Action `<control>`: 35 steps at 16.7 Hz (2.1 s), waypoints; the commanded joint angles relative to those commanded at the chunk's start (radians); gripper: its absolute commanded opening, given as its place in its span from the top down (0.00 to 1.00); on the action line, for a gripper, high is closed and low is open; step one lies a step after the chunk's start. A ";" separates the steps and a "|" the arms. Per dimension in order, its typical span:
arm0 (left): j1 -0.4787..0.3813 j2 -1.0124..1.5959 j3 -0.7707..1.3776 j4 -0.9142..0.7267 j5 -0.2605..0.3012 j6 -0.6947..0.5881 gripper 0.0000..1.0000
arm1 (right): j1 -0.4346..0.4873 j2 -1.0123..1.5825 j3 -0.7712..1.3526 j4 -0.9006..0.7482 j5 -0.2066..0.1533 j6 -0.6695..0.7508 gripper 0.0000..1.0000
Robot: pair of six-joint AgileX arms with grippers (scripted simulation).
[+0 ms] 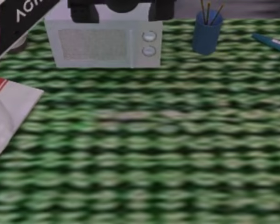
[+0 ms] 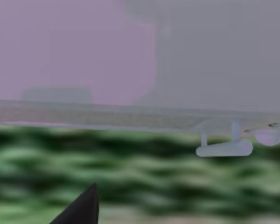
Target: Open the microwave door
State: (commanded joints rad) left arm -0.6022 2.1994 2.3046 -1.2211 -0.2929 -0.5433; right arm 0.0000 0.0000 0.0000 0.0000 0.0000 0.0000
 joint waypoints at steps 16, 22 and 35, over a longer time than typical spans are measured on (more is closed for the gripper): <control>0.047 0.108 -0.108 0.222 0.022 0.045 0.00 | 0.000 0.000 0.000 0.000 0.000 0.000 0.00; 0.047 0.108 -0.108 0.222 0.022 0.045 0.23 | 0.000 0.000 0.000 0.000 0.000 0.000 0.00; 0.047 0.108 -0.108 0.222 0.022 0.045 1.00 | 0.000 0.000 0.000 0.000 0.000 0.000 0.00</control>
State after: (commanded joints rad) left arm -0.5552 2.3078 2.1970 -0.9987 -0.2708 -0.4980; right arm 0.0000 0.0000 0.0000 0.0000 0.0000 0.0000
